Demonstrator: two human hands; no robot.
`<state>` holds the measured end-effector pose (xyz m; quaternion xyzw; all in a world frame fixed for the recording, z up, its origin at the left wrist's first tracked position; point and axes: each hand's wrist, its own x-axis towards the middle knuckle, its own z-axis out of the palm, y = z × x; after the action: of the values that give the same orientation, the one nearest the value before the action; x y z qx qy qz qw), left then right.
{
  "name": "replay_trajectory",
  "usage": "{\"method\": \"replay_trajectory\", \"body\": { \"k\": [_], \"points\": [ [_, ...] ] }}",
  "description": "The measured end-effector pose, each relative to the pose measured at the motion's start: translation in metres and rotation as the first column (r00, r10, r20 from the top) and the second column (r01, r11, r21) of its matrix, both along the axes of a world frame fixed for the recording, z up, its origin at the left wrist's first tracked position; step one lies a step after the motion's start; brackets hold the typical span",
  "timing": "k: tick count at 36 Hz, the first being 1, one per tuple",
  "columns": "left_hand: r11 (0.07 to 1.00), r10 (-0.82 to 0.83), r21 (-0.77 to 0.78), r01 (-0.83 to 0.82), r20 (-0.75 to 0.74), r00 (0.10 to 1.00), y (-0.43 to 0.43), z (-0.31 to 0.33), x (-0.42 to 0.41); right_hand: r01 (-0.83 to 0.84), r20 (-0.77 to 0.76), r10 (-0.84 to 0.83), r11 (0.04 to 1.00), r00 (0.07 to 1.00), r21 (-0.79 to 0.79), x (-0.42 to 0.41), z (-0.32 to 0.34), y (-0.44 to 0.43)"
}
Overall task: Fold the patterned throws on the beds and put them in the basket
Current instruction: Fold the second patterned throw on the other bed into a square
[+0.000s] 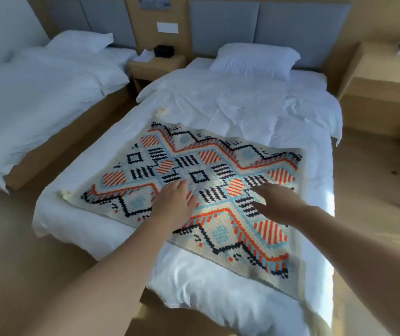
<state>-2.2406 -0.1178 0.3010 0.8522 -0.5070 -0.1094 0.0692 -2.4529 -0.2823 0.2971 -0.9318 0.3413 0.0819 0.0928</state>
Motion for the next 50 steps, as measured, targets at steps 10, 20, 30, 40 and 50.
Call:
{"method": "replay_trajectory", "body": {
  "k": [10, 20, 30, 40, 50],
  "points": [
    [0.973, -0.215, 0.08, 0.218, -0.038, 0.976, -0.035, -0.015, -0.007, 0.238, 0.029, -0.24, 0.97, 0.97, 0.042, -0.035, -0.005, 0.005],
    [0.924, -0.369, 0.1, 0.37, -0.024, 0.929, -0.097, -0.018, -0.037, 0.412, -0.003, -0.414, 0.905, 0.91, 0.101, -0.071, -0.012, -0.026],
    [0.881, -0.451, 0.143, 0.451, -0.033, 0.892, -0.227, -0.072, -0.041, 0.415, -0.019, -0.418, 0.895, 0.908, 0.166, -0.059, -0.08, -0.139],
    [0.884, -0.435, 0.157, 0.44, -0.068, 0.898, -0.412, -0.22, -0.046, 0.447, -0.127, -0.431, 0.88, 0.893, 0.158, -0.041, -0.216, -0.327],
    [0.874, -0.4, 0.238, 0.424, -0.146, 0.905, -0.498, -0.319, -0.03, 0.448, -0.075, -0.444, 0.893, 0.893, 0.048, -0.018, -0.291, -0.446]
  ]
}}
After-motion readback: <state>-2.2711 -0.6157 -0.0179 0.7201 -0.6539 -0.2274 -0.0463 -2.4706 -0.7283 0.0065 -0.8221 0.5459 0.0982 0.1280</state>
